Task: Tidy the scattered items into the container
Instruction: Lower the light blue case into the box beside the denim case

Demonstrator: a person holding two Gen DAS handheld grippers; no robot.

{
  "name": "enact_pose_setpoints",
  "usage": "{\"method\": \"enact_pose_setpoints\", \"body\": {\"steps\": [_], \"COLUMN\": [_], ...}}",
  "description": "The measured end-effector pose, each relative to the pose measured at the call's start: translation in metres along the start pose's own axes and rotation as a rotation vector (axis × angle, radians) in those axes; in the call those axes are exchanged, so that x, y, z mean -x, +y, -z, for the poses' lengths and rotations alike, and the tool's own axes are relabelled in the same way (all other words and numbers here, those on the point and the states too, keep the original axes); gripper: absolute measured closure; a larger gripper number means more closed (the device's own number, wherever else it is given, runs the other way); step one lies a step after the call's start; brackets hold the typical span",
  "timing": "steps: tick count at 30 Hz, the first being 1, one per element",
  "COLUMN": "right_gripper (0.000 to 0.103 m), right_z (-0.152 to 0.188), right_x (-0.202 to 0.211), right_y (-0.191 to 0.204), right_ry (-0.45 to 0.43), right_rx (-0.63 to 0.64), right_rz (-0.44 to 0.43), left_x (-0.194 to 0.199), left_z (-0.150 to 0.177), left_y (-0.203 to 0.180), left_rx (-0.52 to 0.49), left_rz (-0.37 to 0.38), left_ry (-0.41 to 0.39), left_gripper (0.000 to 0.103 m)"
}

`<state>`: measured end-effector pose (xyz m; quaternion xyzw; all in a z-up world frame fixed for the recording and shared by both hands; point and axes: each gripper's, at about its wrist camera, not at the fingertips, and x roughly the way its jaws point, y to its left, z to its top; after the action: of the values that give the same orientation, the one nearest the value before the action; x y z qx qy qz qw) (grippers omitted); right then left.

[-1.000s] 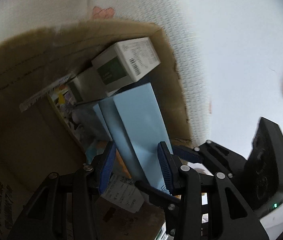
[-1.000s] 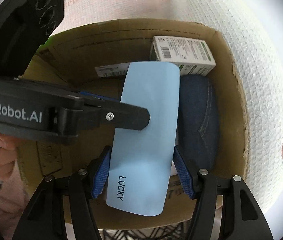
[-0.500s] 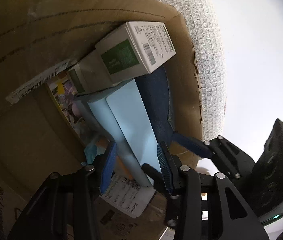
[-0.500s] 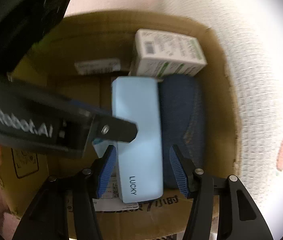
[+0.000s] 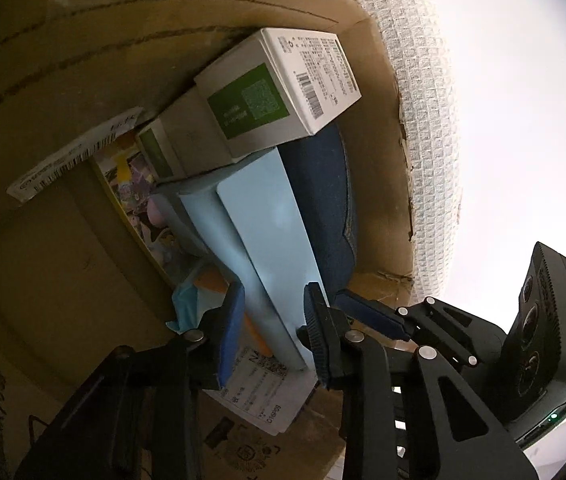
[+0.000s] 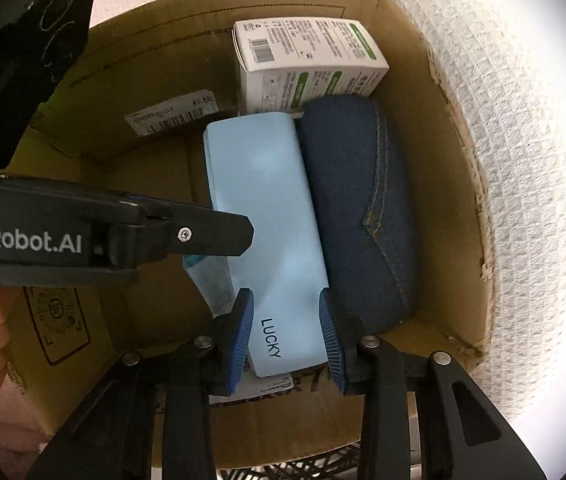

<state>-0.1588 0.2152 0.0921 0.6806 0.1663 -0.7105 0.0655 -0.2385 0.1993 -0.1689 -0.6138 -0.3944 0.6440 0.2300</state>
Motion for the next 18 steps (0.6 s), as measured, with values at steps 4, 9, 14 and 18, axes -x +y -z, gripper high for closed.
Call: {"method": "enact_pose_setpoints", "body": {"steps": [4, 9, 14, 18], "right_gripper": [0.072, 0.072, 0.072, 0.071], "right_z": [-0.001, -0.002, 0.001, 0.007], "right_x": [-0.001, -0.001, 0.008, 0.026], "right_y": [-0.003, 0.004, 0.008, 0.01], "right_ry": [0.024, 0.036, 0.015, -0.02], "right_rx": [-0.014, 0.006, 0.001, -0.032], "right_rz": [-0.011, 0.024, 0.067, 0.038], "left_x": [0.002, 0.003, 0.015, 0.028], "left_z": [-0.002, 0.008, 0.015, 0.019], "left_y": [0.006, -0.002, -0.017, -0.02], "left_rx": [0.026, -0.009, -0.095, -0.147], "left_rz": [0.018, -0.017, -0.1, -0.147], "left_ry": [0.007, 0.005, -0.047, -0.074], "left_gripper": [0.069, 0.069, 0.067, 0.061]}}
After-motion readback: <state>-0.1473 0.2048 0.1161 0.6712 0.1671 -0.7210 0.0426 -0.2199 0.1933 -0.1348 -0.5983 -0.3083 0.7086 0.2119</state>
